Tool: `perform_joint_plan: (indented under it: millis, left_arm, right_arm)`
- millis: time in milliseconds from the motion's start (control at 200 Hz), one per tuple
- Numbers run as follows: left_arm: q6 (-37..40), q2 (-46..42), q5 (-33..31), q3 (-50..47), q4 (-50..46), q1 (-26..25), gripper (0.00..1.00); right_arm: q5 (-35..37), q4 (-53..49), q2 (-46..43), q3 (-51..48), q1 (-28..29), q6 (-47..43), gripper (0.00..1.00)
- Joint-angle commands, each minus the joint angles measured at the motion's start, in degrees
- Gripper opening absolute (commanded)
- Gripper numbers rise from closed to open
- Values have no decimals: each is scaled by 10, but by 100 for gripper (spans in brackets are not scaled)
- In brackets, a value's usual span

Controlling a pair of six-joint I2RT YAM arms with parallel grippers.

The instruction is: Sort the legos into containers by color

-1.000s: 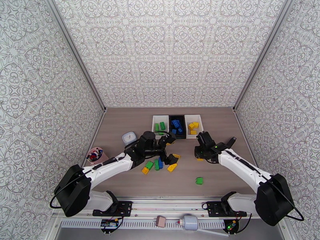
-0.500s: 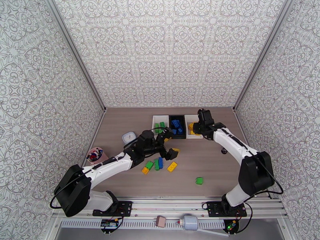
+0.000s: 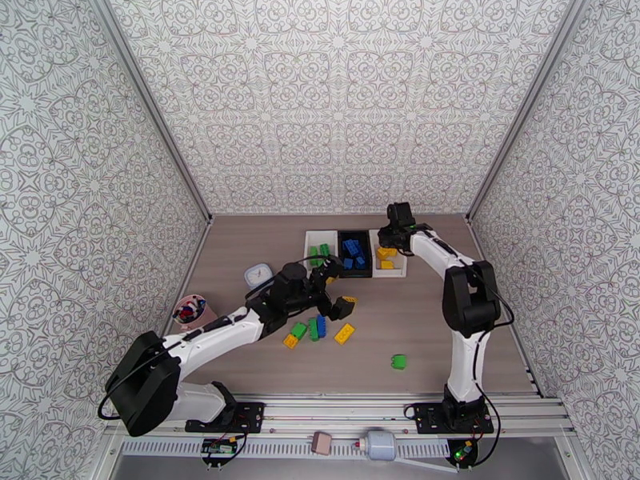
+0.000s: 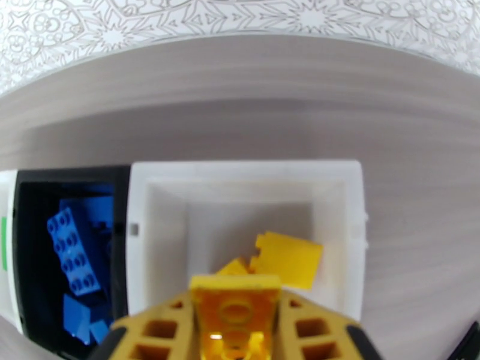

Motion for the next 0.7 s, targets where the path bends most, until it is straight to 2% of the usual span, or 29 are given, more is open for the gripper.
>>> perform_joint_plan:
  millis: [0,145,270,345,530,695]
  left_arm:
    - [3,-15,-12,-10,4,4,100]
    - [10,-18,-15,-17,11,5,100]
    - [13,-20,-15,-22,20,7,100]
    - [16,-21,-11,-22,18,6,100]
    - [25,-34,-7,-32,10,8,100]
    - [20,-66,-22,-48,-13,9,100]
  right_arm:
    - [-21,-5,30,43,-4,-14,20]
    - [-27,-13,60,75,-7,-20,25]
    - [-27,-14,58,76,-7,-22,37]
    - [-27,-11,40,62,-7,-22,50]
    - [-37,15,-35,-20,-7,-21,70]
    - [-69,59,-124,-127,-6,-20,77]
